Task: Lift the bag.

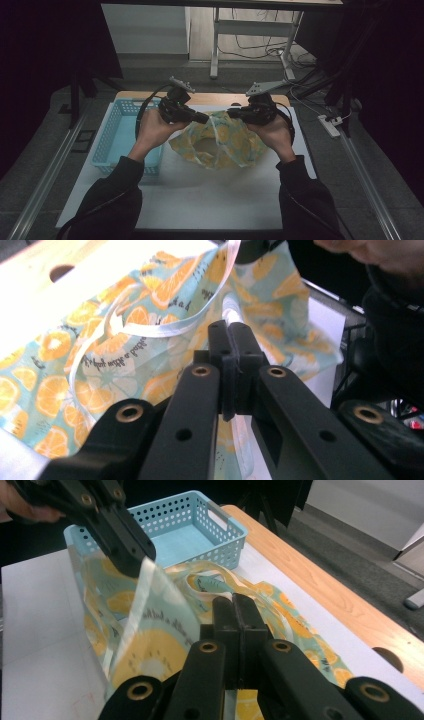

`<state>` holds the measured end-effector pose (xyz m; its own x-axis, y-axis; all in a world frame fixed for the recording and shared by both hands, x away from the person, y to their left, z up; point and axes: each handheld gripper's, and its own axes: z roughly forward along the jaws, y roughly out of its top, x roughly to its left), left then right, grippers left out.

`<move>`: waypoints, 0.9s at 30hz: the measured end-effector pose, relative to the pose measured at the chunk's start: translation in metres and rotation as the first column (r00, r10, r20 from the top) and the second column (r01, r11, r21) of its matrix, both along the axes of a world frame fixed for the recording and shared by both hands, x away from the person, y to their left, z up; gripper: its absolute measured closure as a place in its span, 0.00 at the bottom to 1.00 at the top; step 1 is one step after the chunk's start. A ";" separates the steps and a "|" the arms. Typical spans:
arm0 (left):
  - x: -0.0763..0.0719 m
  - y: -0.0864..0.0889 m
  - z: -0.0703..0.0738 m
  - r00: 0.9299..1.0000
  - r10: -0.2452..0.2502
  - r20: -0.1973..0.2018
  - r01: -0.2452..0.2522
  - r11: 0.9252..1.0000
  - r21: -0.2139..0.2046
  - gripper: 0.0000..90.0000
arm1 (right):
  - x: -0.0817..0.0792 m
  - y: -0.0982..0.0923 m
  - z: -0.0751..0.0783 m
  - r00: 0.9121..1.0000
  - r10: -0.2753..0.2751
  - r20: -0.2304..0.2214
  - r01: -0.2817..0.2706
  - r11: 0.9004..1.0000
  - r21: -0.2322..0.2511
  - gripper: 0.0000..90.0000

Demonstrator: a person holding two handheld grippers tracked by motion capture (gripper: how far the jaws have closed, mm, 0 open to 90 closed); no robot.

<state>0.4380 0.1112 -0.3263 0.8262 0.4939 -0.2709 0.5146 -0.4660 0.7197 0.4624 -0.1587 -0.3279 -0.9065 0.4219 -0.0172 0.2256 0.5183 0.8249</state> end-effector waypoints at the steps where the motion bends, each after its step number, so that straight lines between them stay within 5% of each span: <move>1: 0.001 0.001 0.004 1.000 -0.002 0.003 0.002 1.000 -0.002 1.00 | 0.000 0.000 0.002 1.000 0.002 0.002 -0.002 1.000 0.004 1.00; 27: 0.005 0.017 0.077 0.991 0.069 0.115 -0.061 0.995 -0.074 1.00 | -0.007 0.002 0.064 0.996 -0.001 0.093 -0.002 1.000 0.031 1.00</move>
<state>0.4431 0.1282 -0.2496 0.8212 0.5306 -0.2101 0.4525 -0.3810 0.8063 0.4554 -0.1566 -0.2642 -0.9018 0.4231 -0.0884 0.1469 0.4923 0.8579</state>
